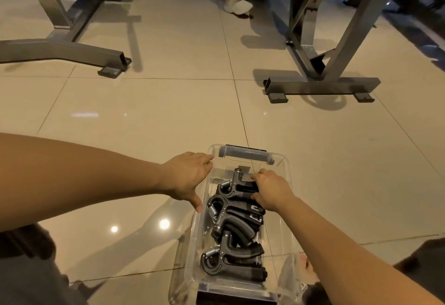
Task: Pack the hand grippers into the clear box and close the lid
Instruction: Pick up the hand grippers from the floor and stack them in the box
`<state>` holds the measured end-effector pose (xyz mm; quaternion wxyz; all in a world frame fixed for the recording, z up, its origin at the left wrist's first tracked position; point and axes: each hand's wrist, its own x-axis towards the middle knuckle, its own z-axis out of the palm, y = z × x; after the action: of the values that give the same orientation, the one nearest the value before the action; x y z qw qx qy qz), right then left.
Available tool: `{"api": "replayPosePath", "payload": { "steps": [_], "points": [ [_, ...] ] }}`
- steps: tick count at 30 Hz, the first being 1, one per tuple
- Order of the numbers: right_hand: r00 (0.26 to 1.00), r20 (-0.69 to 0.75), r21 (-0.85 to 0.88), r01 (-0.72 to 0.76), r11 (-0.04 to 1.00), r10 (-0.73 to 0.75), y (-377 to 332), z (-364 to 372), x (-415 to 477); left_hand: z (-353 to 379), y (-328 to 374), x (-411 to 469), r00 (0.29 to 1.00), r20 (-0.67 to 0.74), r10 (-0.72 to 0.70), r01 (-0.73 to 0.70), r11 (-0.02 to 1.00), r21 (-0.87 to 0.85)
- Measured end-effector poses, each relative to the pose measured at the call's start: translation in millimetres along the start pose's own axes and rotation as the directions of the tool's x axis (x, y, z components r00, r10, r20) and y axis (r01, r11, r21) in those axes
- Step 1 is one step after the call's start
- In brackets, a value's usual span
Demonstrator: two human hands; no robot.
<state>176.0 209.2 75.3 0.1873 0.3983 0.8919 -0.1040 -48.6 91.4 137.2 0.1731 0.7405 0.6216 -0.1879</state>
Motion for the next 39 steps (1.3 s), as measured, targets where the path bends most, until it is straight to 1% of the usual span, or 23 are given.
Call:
{"api": "replayPosePath", "payload": {
  "steps": [2,5,10,13,19,24,27,29,31,33,36,39],
  "points": [
    [0.999,-0.047,0.042,-0.023,0.999,0.025,-2,-8,-8,1,0,-3,1.000,-0.011,0.000,0.000,1.000,0.021],
    [0.991,-0.109,0.153,-0.062,0.986,0.079,-11,-20,-19,5,-2,-12,1.000,-0.007,0.010,-0.010,1.000,0.005],
    [0.956,-0.236,0.317,-0.093,0.944,0.173,-48,-41,-37,5,-15,-40,0.999,-0.025,0.032,-0.032,0.999,-0.011],
    [0.933,-0.291,0.352,-0.099,0.931,0.210,-77,-52,-50,4,-27,-60,0.998,-0.057,0.029,-0.030,0.999,-0.020],
    [0.910,-0.332,0.442,-0.083,0.893,0.249,-151,-77,-87,4,-60,-117,0.992,-0.123,-0.026,0.020,0.998,-0.052],
    [0.895,-0.392,0.467,-0.007,0.884,0.214,-237,-105,-115,17,-106,-192,0.986,-0.127,-0.104,0.090,0.990,-0.110],
    [0.906,-0.379,0.490,0.022,0.871,0.190,-295,-118,-121,21,-139,-249,0.981,-0.113,-0.157,0.136,0.975,-0.175],
    [0.916,-0.369,0.479,0.045,0.877,0.154,-336,-122,-120,23,-162,-290,0.971,-0.131,-0.202,0.166,0.955,-0.246],
    [0.920,-0.375,0.464,0.081,0.882,0.113,-380,-126,-117,27,-184,-332,0.954,-0.154,-0.256,0.201,0.931,-0.304],
    [0.920,-0.386,0.465,0.132,0.876,0.067,-429,-127,-112,36,-209,-376,0.936,-0.153,-0.317,0.257,0.912,-0.320],
    [0.915,-0.403,0.457,0.229,0.860,-0.029,-509,-131,-103,51,-249,-444,0.901,-0.119,-0.417,0.364,0.877,-0.312],
    [0.908,-0.395,0.436,0.320,0.841,-0.140,-595,-137,-93,72,-294,-513,0.865,-0.056,-0.498,0.458,0.832,-0.315]
  ]
}}
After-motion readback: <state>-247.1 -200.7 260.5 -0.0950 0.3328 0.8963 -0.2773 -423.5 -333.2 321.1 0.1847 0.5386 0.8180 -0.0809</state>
